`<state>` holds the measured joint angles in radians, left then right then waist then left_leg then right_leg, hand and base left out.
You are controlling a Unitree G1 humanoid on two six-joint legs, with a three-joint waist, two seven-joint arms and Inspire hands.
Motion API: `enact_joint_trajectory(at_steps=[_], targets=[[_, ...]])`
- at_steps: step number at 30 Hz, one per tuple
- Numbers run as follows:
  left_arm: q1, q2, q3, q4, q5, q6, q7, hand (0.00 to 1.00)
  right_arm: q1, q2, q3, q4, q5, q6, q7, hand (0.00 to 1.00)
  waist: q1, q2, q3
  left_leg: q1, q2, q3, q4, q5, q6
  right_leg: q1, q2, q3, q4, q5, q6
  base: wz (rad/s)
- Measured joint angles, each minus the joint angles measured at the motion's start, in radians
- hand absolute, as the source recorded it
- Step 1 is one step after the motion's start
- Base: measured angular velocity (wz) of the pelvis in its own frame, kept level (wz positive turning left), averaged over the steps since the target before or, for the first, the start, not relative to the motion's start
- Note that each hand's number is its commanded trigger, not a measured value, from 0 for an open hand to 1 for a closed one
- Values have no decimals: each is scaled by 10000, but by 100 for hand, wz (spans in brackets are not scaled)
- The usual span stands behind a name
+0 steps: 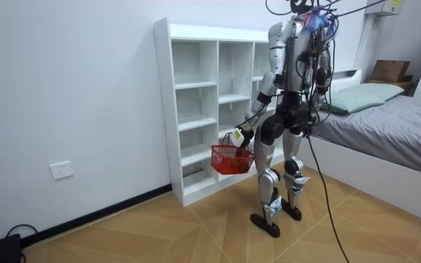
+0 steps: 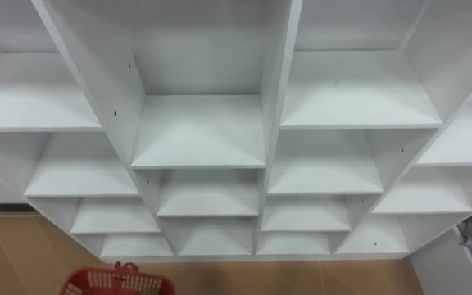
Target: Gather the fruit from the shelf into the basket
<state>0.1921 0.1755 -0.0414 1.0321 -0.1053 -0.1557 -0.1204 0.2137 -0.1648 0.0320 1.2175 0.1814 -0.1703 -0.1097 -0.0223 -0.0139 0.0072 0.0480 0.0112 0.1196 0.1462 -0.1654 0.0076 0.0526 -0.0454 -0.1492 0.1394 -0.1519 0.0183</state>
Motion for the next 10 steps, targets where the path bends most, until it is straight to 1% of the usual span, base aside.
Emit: enact_joint_trajectory(at_steps=[1,2,5,8,10], targets=[[2,-7,39,19,0,35,1,100,18,5,-55,35,-3,45,54,0,-1,-3,-2,7,0,10,0,-9,0,0,1,11,0,-3,2,-9],[6,-10,106,72,0,74,3,100,39,8,-187,68,-6,209,194,0,-1,3,-1,26,2,39,1,-25,0,-1,6,57,1,-8,6,-10],[6,-22,357,97,4,341,0,100,24,13,-267,258,-22,466,424,0,-14,10,-6,80,13,104,1,-66,-2,5,17,106,11,-22,9,-8],[-3,-19,404,96,-3,485,0,100,9,11,-363,269,-46,749,707,0,-12,39,-2,120,15,149,1,-95,5,12,16,134,34,-39,15,-5],[-3,-38,394,98,-3,542,-8,100,-26,14,-362,273,-95,864,787,0,-9,46,-2,145,14,165,-2,-106,7,22,18,168,43,-45,23,-2]])
